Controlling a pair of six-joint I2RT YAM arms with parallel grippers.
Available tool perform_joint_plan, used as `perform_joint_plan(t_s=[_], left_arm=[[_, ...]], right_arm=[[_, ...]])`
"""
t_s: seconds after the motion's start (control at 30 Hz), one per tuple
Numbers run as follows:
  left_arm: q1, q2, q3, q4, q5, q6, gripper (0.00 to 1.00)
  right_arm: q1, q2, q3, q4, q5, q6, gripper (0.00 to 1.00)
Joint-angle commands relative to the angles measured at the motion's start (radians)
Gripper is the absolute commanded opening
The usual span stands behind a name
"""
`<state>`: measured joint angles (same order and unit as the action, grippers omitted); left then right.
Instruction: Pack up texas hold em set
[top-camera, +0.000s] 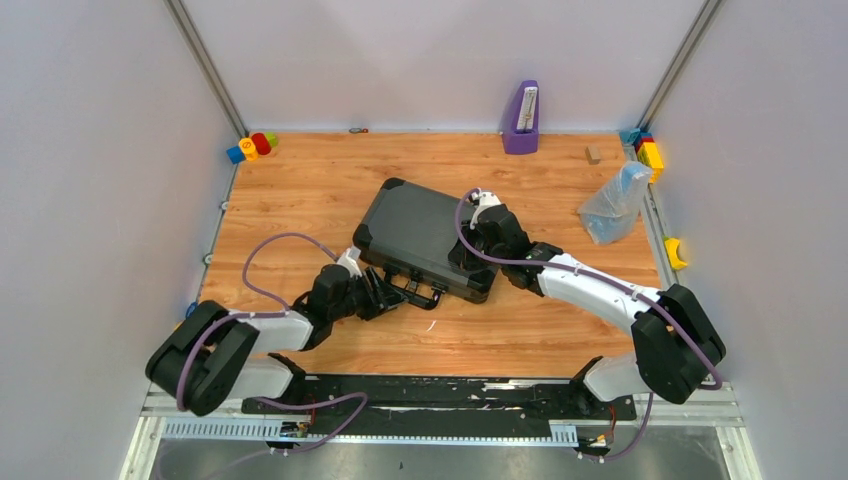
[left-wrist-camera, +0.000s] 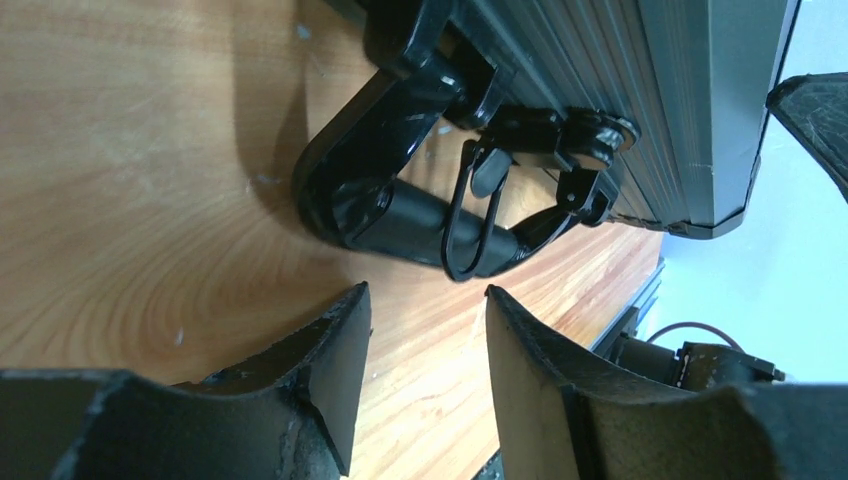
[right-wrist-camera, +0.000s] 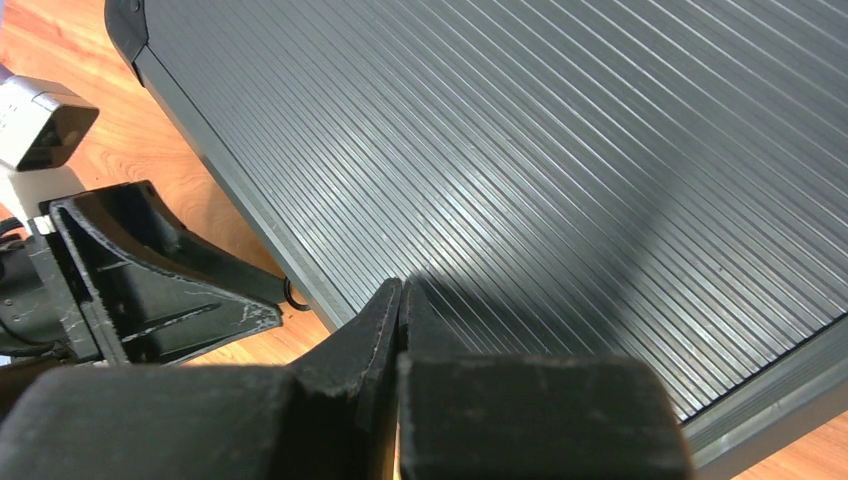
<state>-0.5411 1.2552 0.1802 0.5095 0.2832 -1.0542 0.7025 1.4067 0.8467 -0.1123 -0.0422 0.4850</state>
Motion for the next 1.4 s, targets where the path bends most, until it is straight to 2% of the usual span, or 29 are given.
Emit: perform_joint_plan(t_s=[0.0,0.17,0.23,0.3,0.37,0.5,0.63,0.77,1.03,1.2,1.37], left_arm=[[-0.019,0.106,0.021,0.233,0.018,-0.060,0.53],[-0.031,0.198,0.039,0.357,0.022,-0.092,0.47],[-0.033,0.213,0.048,0.367,0.016,-0.094,0.43],[-0.033,0.217,0.045,0.388,0.013,-0.094,0.34],[-0.033,0.207,0.043,0.390,0.012,-0.090,0.24],[-0.035,0.154,0.048,0.336,0.001,-0.063,0.20],[-0.036,0.095,0.059,0.301,0.000,-0.026,0.19],[-0.036,0.063,0.086,0.263,0.001,0.011,0.23],[-0.036,0.099,0.107,0.296,0.016,0.027,0.24],[-0.036,0.106,0.125,0.290,0.020,0.046,0.31],[-0.037,0.120,0.127,0.288,0.016,0.058,0.33]], right_arm=[[0.001,0.022,-0.041,-0.095,-0.006,0.009,0.00],[0.002,0.026,-0.041,-0.095,-0.004,0.009,0.00],[0.002,0.026,-0.041,-0.095,-0.004,0.010,0.00],[0.002,0.026,-0.041,-0.096,-0.004,0.010,0.00],[0.002,0.027,-0.042,-0.095,-0.004,0.009,0.00],[0.001,0.026,-0.046,-0.095,0.000,0.010,0.00],[0.002,0.023,-0.048,-0.095,0.002,0.006,0.00],[0.002,0.027,-0.046,-0.096,0.002,0.006,0.00],[0.002,0.024,-0.047,-0.097,0.001,0.008,0.00],[0.002,0.025,-0.046,-0.099,0.002,0.007,0.00],[0.001,0.022,-0.044,-0.104,0.002,0.006,0.00]])
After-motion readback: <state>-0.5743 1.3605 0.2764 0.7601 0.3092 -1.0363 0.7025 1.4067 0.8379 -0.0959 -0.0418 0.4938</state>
